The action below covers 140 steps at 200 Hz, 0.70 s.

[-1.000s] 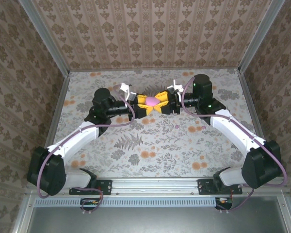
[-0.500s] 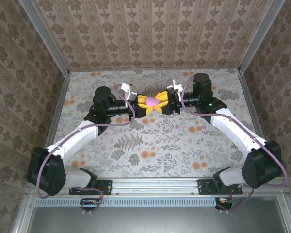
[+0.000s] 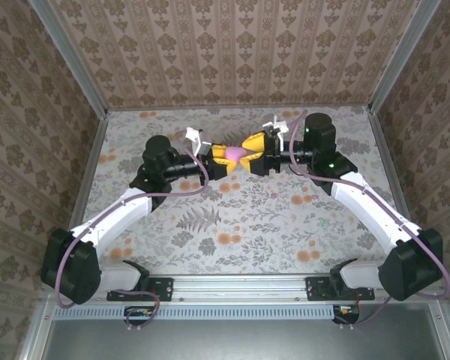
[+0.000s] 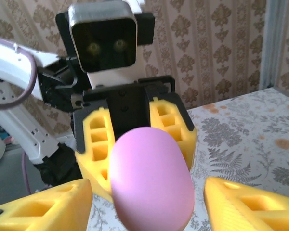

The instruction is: Insert wireless bluetooth earbuds into charging case

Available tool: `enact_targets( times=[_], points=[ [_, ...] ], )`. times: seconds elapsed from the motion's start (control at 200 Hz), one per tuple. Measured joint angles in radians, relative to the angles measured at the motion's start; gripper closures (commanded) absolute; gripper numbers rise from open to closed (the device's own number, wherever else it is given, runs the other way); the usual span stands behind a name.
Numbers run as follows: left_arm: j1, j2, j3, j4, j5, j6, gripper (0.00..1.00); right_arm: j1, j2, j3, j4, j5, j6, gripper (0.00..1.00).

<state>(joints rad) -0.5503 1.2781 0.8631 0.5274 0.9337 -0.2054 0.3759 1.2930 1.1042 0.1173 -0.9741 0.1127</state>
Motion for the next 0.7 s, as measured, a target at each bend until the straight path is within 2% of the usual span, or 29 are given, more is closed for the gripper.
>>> enact_targets(
  times=[0.115, 0.31, 0.515, 0.7],
  points=[
    [0.000, -0.004, -0.011, 0.027, -0.025, -0.005, 0.66, 0.000, -0.041, 0.002, -0.020, 0.080, 0.139, 0.25],
    [0.000, -0.010, -0.041, 0.087, -0.064, -0.012, 0.66, -0.013, -0.052, 0.063, -0.134, 0.232, 0.436, 0.26],
    [0.000, -0.011, -0.045, 0.125, -0.088, -0.012, 0.66, -0.017, -0.016, 0.073, -0.145, 0.237, 0.746, 0.27],
    [-0.001, -0.011, -0.045, 0.140, -0.095, -0.011, 0.66, -0.005, 0.027, 0.077, -0.148, 0.218, 0.873, 0.31]
  ],
)
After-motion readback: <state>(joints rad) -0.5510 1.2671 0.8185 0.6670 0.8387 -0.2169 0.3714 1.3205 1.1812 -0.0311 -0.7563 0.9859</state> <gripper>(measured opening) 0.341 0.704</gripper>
